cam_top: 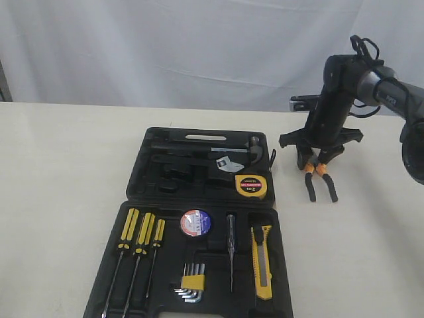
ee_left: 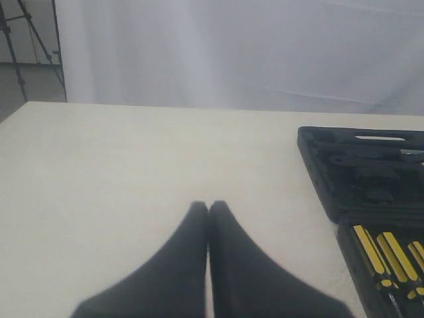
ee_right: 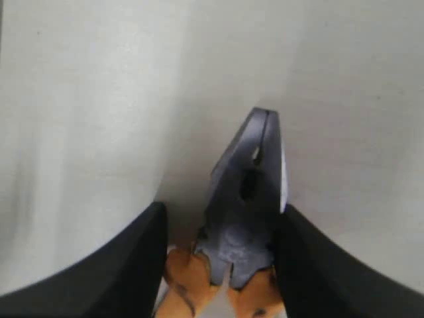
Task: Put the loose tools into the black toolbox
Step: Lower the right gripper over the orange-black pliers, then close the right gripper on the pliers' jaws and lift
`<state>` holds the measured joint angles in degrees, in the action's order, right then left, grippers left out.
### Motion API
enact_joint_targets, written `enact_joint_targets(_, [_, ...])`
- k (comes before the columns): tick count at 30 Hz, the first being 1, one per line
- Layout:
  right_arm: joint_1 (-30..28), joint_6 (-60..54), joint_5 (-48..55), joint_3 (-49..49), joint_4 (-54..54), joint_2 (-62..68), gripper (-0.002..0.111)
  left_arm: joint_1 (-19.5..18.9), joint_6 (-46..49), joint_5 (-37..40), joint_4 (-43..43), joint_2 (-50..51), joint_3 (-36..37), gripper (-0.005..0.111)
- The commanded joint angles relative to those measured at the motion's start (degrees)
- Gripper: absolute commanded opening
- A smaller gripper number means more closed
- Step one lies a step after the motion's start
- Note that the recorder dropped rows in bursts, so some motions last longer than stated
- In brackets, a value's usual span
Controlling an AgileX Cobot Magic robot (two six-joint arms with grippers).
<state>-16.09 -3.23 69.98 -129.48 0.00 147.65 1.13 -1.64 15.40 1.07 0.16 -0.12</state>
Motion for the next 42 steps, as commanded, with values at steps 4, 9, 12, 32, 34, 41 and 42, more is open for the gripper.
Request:
enact_joint_targets(4, [-0.4,2.2,0.0,-0.3,-1.3,0.4,0.0,0.1,-0.1,0.0,0.1,-0.2,0.1,0.0])
enact_joint_targets(9, [-0.4,9.0,0.0,-0.3,-1.3,0.4,0.0,0.1,-0.1,0.0,0.1,-0.2,0.1,0.0])
enact_joint_targets(12, [-0.4,12.2,0.0,-0.3,-0.9,0.4,0.0,0.1,-0.1,0.0,0.1,-0.2,0.1,0.0])
enact_joint_targets(32, [-0.4,12.0,0.0,-0.3,-4.4,0.4,0.0,0.1,-0.1,0.0,0.1,-0.2,0.1,0.0])
enact_joint_targets(34, [-0.4,12.0,0.0,-0.3,-4.7,0.4,0.0,0.1,-0.1,0.0,0.1,-0.2,0.1,0.0])
enact_joint_targets(41, [-0.4,12.0,0.0,-0.3,-4.8,0.4,0.029,0.1,-0.1,0.0,0.1,-0.2,0.1,0.0])
enact_joint_targets(42, [-0.4,12.0,0.0,-0.3,-4.8,0.4,0.034,0.1,-0.1,0.0,0.1,-0.2,0.1,0.0])
